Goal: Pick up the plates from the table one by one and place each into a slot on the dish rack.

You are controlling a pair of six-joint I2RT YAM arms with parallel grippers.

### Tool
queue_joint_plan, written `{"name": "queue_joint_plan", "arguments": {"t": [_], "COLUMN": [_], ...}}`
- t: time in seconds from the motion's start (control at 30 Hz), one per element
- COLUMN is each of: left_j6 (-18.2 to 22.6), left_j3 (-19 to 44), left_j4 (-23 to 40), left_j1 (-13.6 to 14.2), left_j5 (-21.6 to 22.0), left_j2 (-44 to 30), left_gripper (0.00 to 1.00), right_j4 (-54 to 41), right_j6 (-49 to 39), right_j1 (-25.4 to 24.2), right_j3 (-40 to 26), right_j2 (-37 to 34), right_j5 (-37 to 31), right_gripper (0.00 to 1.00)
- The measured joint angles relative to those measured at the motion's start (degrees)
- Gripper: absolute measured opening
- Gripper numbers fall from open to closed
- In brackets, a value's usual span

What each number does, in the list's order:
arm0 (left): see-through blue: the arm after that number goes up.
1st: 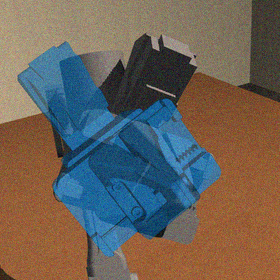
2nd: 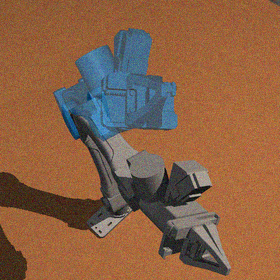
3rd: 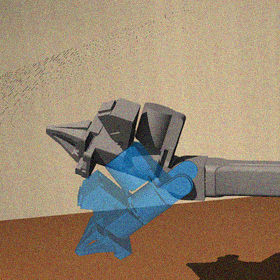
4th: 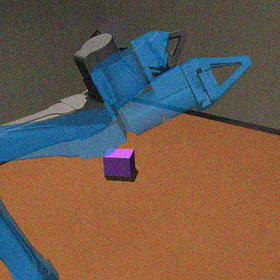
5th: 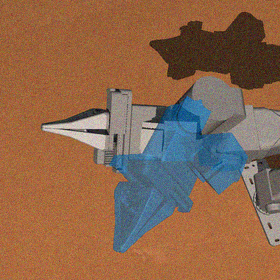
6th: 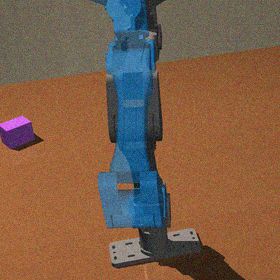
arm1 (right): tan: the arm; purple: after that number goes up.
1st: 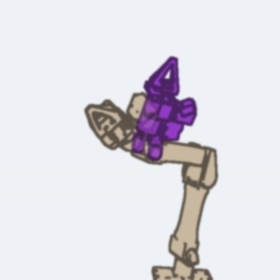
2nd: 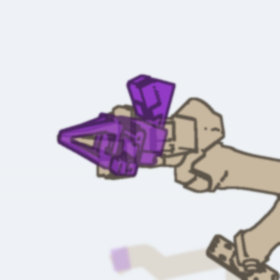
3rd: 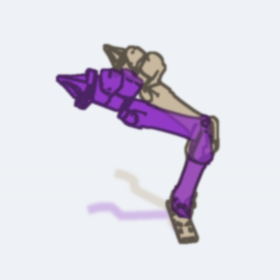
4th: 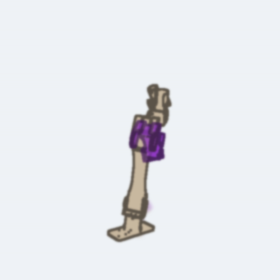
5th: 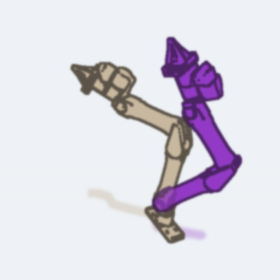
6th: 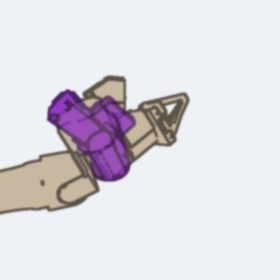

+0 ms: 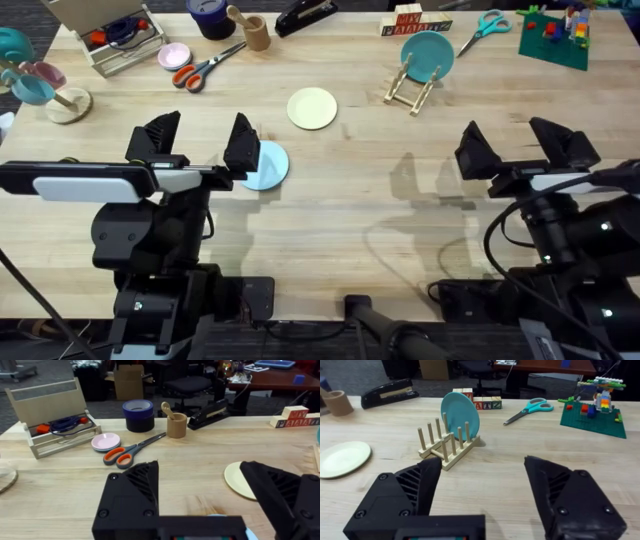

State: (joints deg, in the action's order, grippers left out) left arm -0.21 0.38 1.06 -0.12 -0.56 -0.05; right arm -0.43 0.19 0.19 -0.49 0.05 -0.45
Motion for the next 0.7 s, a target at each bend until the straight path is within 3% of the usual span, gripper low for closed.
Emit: {"name": "queue_joint_plan", "arguments": {"t": [0.43, 0.7], "left_j6": [-0.03, -2.78], "left_j3": [0.00, 0.99], "left_j4": [0.00, 0.74], "left_j1": [0.00, 0.00], "left_j5": [-0.02, -0.02], "left_j2": [0.00, 0.00], "left_gripper": [0.992, 0.992], "right_j4": [0.31, 3.23], "right_j6": [0.04, 0.04], "right_j1": [-0.11, -0.11], "right_j3": [0.02, -0.15], "right_j2": [0.00, 0.00], "right_j5": [0.11, 0.11], "right_gripper": [0.996, 0.995]}}
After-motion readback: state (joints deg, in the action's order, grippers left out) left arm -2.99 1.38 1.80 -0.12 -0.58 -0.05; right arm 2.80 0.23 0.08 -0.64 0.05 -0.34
